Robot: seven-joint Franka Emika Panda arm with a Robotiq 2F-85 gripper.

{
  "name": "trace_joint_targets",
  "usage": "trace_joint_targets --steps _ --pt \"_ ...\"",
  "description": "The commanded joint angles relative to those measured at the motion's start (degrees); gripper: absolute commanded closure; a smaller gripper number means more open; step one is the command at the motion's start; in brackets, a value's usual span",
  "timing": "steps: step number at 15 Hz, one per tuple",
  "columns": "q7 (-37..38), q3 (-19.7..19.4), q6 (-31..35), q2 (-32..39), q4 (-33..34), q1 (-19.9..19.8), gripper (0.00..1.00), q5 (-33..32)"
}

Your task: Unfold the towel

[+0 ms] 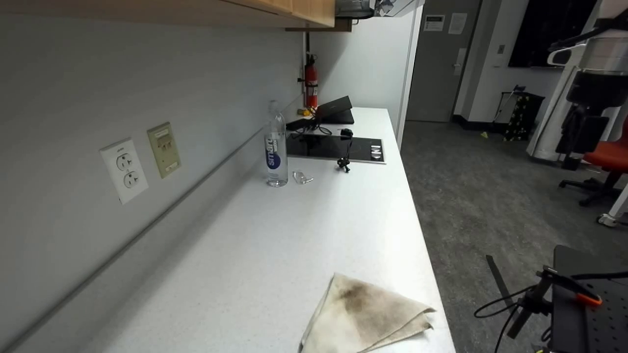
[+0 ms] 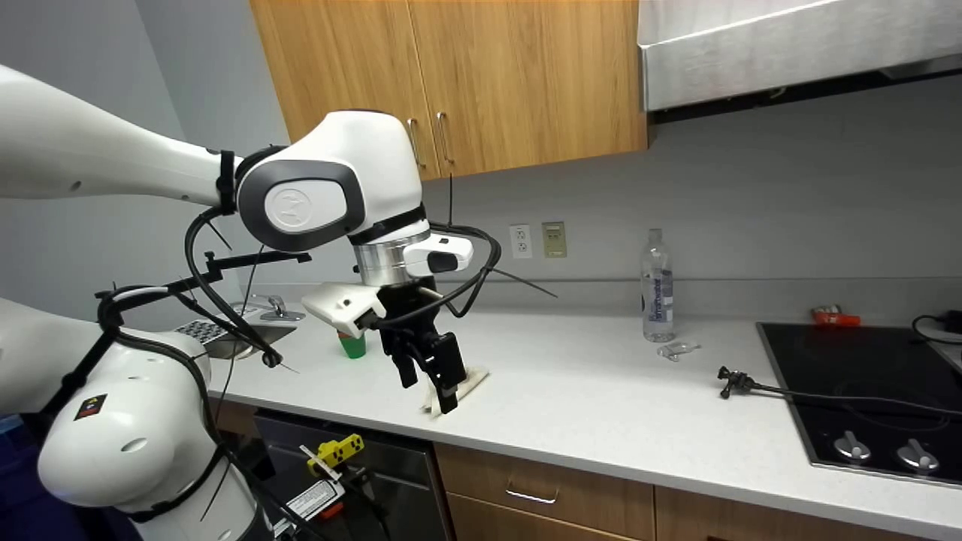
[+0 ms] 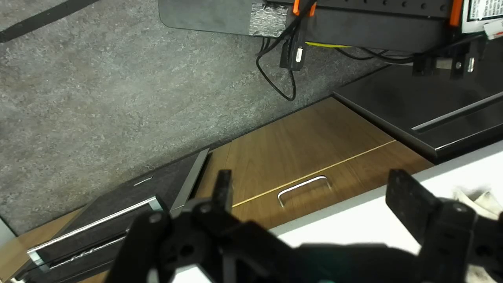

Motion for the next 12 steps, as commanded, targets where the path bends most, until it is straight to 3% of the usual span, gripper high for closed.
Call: trace_joint_targets --steps 1,4,5,10,11,12 --pt "-0.2 0.1 -0.1 0.0 0.1 0.0 0.0 0.0" --pt "-1.0 -0.3 -0.1 0.1 0.4 0.3 0.0 0.2" --pt "-4.9 -4.7 3.7 10.1 8.2 -1.4 0.0 -2.7" --pt "-9.9 -12.3 9.3 23.1 18.8 2.5 0.0 0.8" --pt "-8.5 -8.5 8.2 15.1 12.6 -1.3 0.0 0.0" --pt "-9.1 -9.4 9.0 18.2 14.6 -1.0 0.0 0.3"
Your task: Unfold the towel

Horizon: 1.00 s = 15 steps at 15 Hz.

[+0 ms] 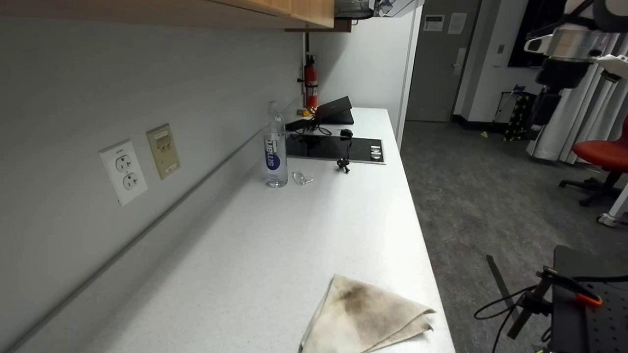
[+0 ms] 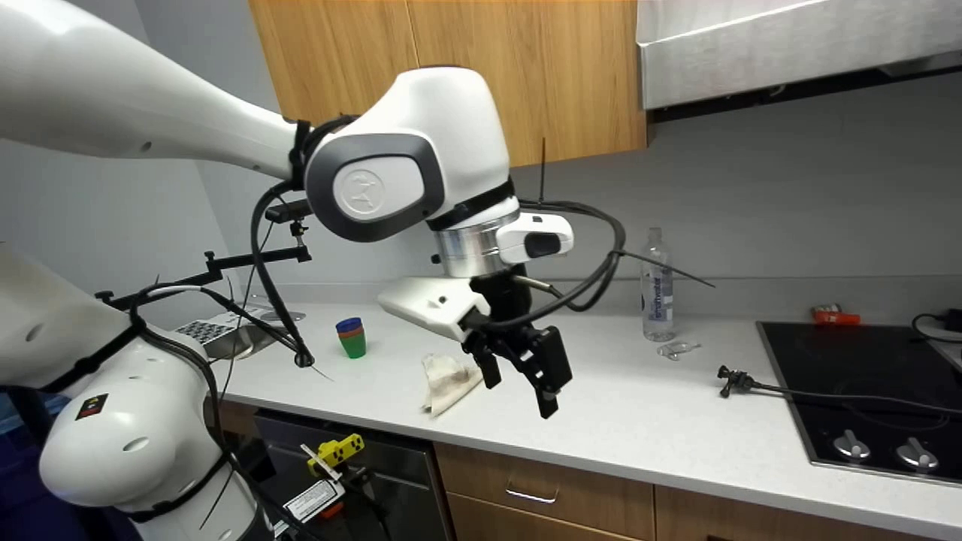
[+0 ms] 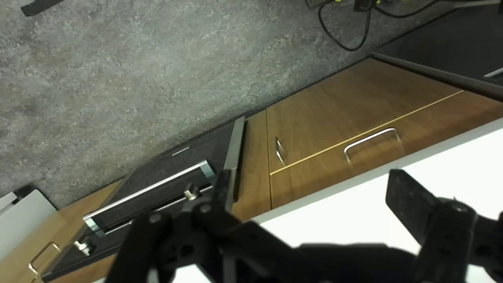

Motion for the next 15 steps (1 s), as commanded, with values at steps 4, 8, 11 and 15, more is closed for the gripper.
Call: trace_joint_targets --steps 4,8,11,15 --pt "-1.0 1.5 0.3 5.5 3.2 -1.2 0.0 1.6" --pt "-9.8 -1.1 -1.1 9.9 8.3 -0.5 0.0 4.0" --pt "-13.5 0.7 -2.0 8.5 7.2 -0.5 0.0 5.8" --pt "-17.9 3.3 -4.8 7.3 5.6 0.5 0.0 8.8"
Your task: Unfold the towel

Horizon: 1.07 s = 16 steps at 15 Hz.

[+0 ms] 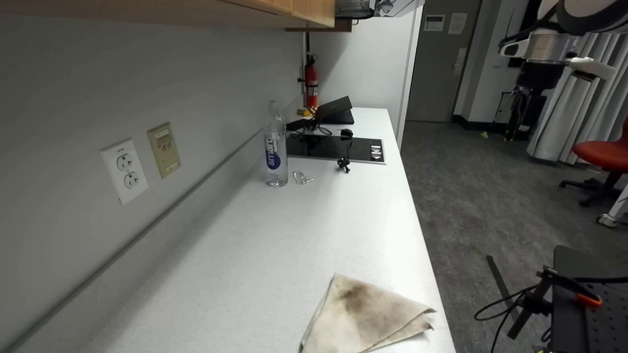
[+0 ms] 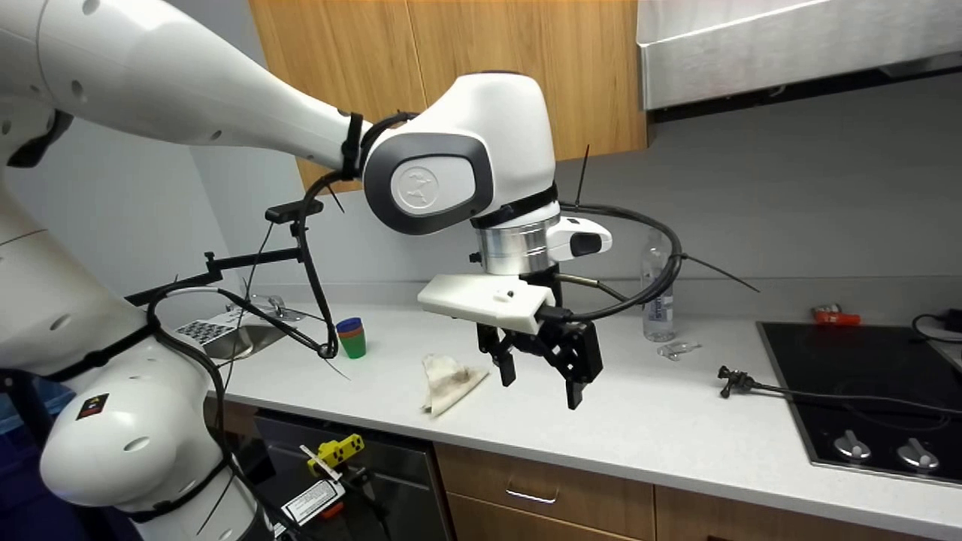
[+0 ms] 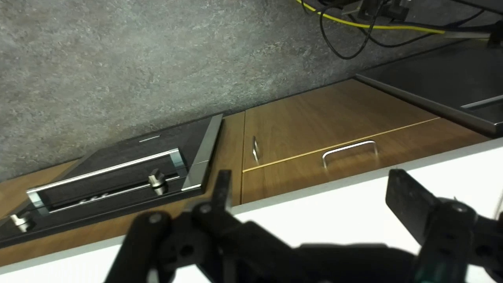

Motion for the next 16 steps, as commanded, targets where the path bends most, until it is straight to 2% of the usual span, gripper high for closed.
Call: trace_joint_targets --steps 1,6,7,14,16 --pt "-5.0 2.3 -3.8 -1.3 -0.9 0.5 0.0 3.0" --pt "-8.1 4.4 -8.3 -2.0 -1.8 0.7 0.0 5.0" --pt "-5.8 4.9 -6.3 -0.2 -1.1 -0.1 0.0 3.6" --pt "-6.5 5.1 -7.2 -0.6 -1.5 -0.1 0.0 3.8" --pt "-7.6 5.7 -6.7 -0.7 -2.1 1.0 0.0 4.7"
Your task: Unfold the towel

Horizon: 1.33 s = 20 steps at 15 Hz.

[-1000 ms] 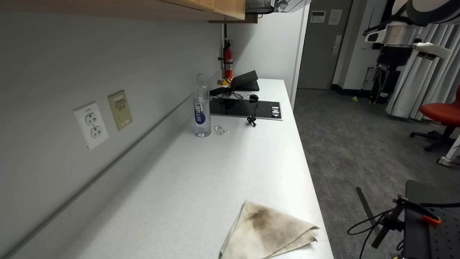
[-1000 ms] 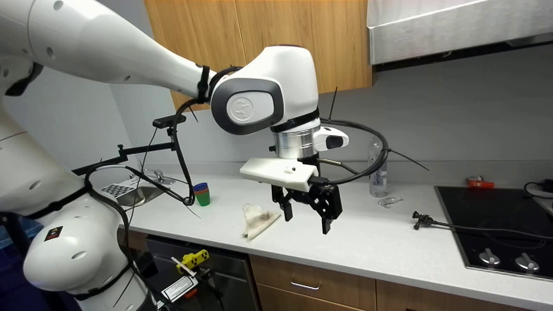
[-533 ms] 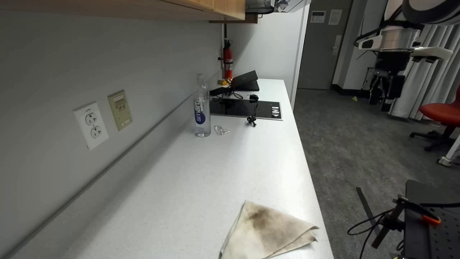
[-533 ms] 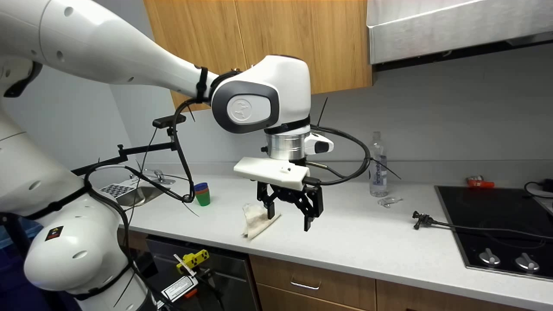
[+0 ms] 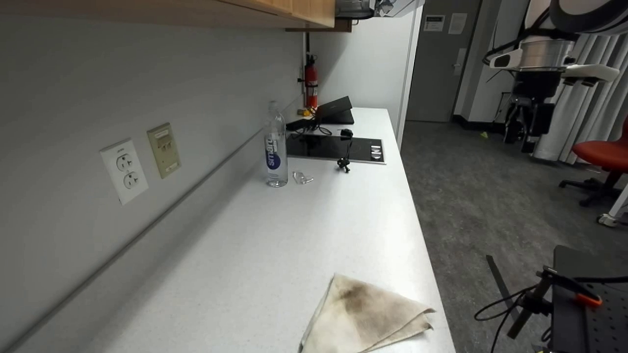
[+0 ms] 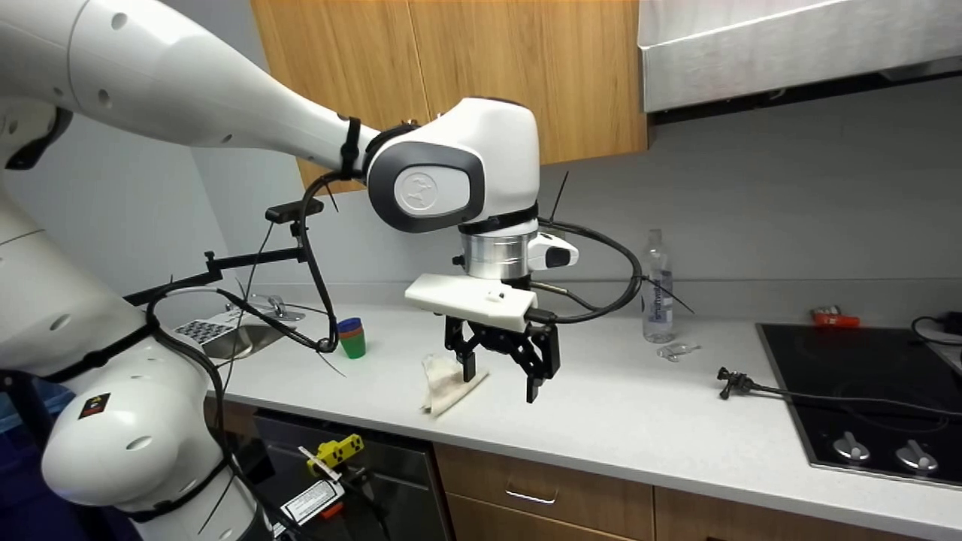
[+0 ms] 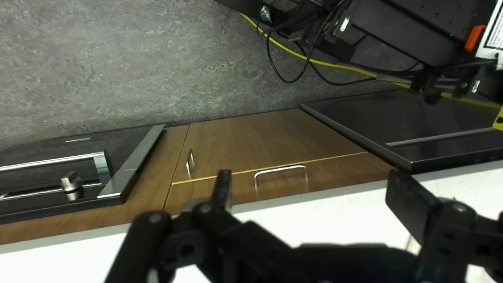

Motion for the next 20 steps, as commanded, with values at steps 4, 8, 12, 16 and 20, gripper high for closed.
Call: trace_joint_targets --steps 4,8,12,16,20 --pt "-2.3 4.6 0.9 -1.8 -3.3 4.1 0.0 5.7" --pt "-2.6 9.1 1.4 -2.0 -4.2 8.9 0.0 10.0" --pt "-3.4 12.3 4.7 -0.7 -4.4 13.6 0.0 16.1" --pt "-5.4 14.9 8.6 1.0 -4.5 17.9 0.0 23.0" --pt "-4.1 16.6 9.0 1.5 -4.4 18.4 0.0 23.6"
